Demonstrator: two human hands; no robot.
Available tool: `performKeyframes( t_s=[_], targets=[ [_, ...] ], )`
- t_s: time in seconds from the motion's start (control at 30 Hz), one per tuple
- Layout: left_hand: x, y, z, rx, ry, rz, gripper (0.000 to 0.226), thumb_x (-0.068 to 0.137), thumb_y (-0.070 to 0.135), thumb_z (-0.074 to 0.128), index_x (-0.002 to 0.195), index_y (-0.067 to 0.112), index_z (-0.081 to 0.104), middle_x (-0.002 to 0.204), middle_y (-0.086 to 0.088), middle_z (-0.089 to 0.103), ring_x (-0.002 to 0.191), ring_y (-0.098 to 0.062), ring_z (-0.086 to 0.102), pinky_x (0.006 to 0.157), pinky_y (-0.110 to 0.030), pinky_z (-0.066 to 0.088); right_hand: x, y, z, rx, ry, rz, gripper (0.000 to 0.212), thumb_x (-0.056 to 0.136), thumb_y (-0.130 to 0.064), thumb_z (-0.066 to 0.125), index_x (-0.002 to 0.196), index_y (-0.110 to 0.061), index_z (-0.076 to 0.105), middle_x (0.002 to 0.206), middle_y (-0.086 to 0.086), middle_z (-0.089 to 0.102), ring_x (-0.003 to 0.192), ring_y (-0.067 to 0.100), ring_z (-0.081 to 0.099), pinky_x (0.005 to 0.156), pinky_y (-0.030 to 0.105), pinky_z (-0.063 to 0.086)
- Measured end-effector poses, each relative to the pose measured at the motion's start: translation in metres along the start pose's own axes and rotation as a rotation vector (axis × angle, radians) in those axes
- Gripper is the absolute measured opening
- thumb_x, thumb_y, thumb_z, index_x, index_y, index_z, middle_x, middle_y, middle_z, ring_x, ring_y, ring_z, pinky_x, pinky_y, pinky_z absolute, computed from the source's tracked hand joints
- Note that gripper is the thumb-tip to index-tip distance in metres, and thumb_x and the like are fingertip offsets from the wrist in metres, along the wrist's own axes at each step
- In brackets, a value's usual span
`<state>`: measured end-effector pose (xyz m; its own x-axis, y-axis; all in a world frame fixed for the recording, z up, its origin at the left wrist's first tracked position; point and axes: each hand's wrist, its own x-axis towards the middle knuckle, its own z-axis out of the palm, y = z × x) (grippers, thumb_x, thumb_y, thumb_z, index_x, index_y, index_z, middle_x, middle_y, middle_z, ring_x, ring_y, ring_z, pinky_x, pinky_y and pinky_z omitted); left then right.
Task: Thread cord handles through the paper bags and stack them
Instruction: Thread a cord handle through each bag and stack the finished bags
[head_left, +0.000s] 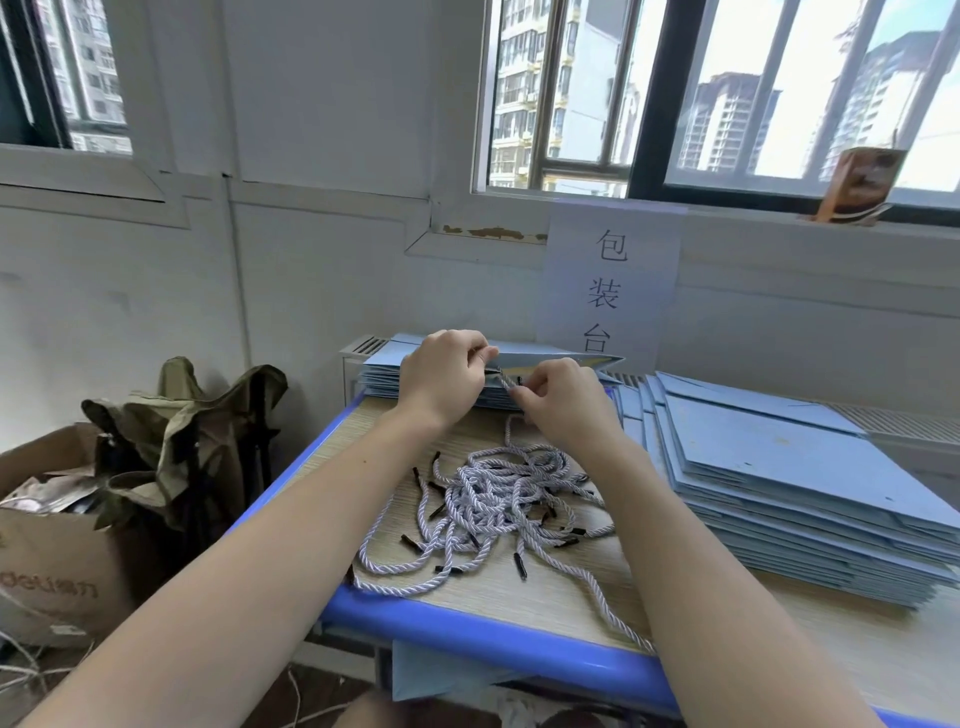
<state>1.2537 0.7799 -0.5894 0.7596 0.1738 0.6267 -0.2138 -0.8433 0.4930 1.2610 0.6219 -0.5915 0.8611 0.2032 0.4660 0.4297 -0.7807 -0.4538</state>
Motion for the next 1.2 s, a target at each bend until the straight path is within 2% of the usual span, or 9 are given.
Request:
performKeyframes(
  t_s=[0.13,0.23,0.43,0.53,0.63,0.87,1.03,1.13,1.2],
  targets=[
    [0.000,0.001,0.000,0.009,0.001,-0.022,0.024,0.100,0.037,0.054,0.096,0.023,0.073,0.089,0.001,0.070,0.093,-0.023,0.061,0.072,-0.035,0.042,0.000,-0.003,-0.004,0.078,0.018,0.020,0.015,0.088,-0.028,0.061,0.077,-0.019,0.067,0.075,0.003,0.067,0.077,0.024,0.063,0.068,0.033,0.052],
    [-0.001,0.002,0.000,0.025,0.005,-0.040,0.024,0.100,0.037,0.054,0.097,0.022,0.072,0.089,0.000,0.070,0.095,-0.025,0.060,0.072,-0.034,0.041,-0.001,-0.007,-0.009,0.101,0.022,0.020,0.020,0.088,-0.028,0.059,0.071,-0.016,0.060,0.062,0.001,0.058,0.067,0.024,0.054,0.059,0.030,0.039],
    [-0.002,0.001,0.001,0.026,0.003,-0.044,0.024,0.100,0.036,0.053,0.097,0.022,0.072,0.086,0.000,0.069,0.094,-0.026,0.060,0.069,-0.033,0.039,-0.005,-0.011,-0.016,0.091,-0.073,-0.048,0.028,0.088,-0.025,0.062,0.064,-0.012,0.056,0.058,-0.001,0.050,0.059,0.017,0.044,0.055,0.027,0.034],
    [-0.002,0.001,0.001,0.026,0.005,-0.044,0.023,0.100,0.036,0.054,0.097,0.024,0.072,0.085,0.001,0.068,0.094,-0.025,0.059,0.069,-0.033,0.037,-0.006,-0.010,-0.017,0.099,-0.099,-0.041,0.033,0.087,-0.026,0.062,0.071,0.003,0.061,0.060,0.006,0.051,0.061,0.020,0.043,0.056,0.029,0.034],
    [-0.003,0.001,0.001,0.023,0.014,-0.041,0.022,0.100,0.035,0.055,0.098,0.022,0.073,0.084,0.001,0.068,0.093,-0.025,0.059,0.069,-0.033,0.038,-0.007,-0.009,-0.019,0.109,-0.139,-0.027,0.036,0.087,-0.027,0.061,0.075,0.007,0.064,0.057,0.008,0.052,0.057,0.020,0.045,0.058,0.029,0.039],
    [-0.001,0.001,0.001,0.023,0.018,-0.045,0.022,0.100,0.033,0.055,0.097,0.021,0.074,0.086,-0.001,0.071,0.092,-0.028,0.061,0.070,-0.034,0.042,-0.008,-0.010,-0.023,0.133,-0.249,0.002,0.031,0.086,-0.025,0.060,0.069,0.001,0.063,0.054,0.006,0.061,0.044,0.016,0.050,0.057,0.027,0.048],
    [0.001,-0.001,-0.001,-0.020,0.043,-0.058,0.021,0.099,0.034,0.057,0.096,0.021,0.074,0.084,-0.002,0.070,0.091,-0.029,0.061,0.071,-0.037,0.047,-0.006,-0.010,-0.028,0.352,-0.155,0.196,0.020,0.086,-0.014,0.054,0.073,-0.004,0.065,0.050,0.003,0.062,0.041,0.017,0.057,0.040,0.019,0.041],
    [0.000,0.001,-0.001,-0.018,0.050,-0.049,0.022,0.099,0.033,0.056,0.097,0.021,0.075,0.082,-0.001,0.069,0.090,-0.028,0.061,0.068,-0.035,0.044,-0.006,-0.009,-0.035,0.442,-0.112,0.259,0.021,0.086,-0.009,0.051,0.073,-0.004,0.067,0.054,0.008,0.066,0.041,0.021,0.057,0.042,0.022,0.046],
    [0.000,0.000,0.000,-0.020,0.060,-0.052,0.023,0.100,0.032,0.056,0.097,0.020,0.075,0.082,-0.002,0.069,0.089,-0.029,0.061,0.067,-0.035,0.044,-0.007,-0.010,-0.037,0.392,-0.180,0.231,0.022,0.086,-0.010,0.050,0.073,-0.003,0.066,0.056,0.008,0.067,0.043,0.021,0.059,0.044,0.023,0.046]
  ],
)
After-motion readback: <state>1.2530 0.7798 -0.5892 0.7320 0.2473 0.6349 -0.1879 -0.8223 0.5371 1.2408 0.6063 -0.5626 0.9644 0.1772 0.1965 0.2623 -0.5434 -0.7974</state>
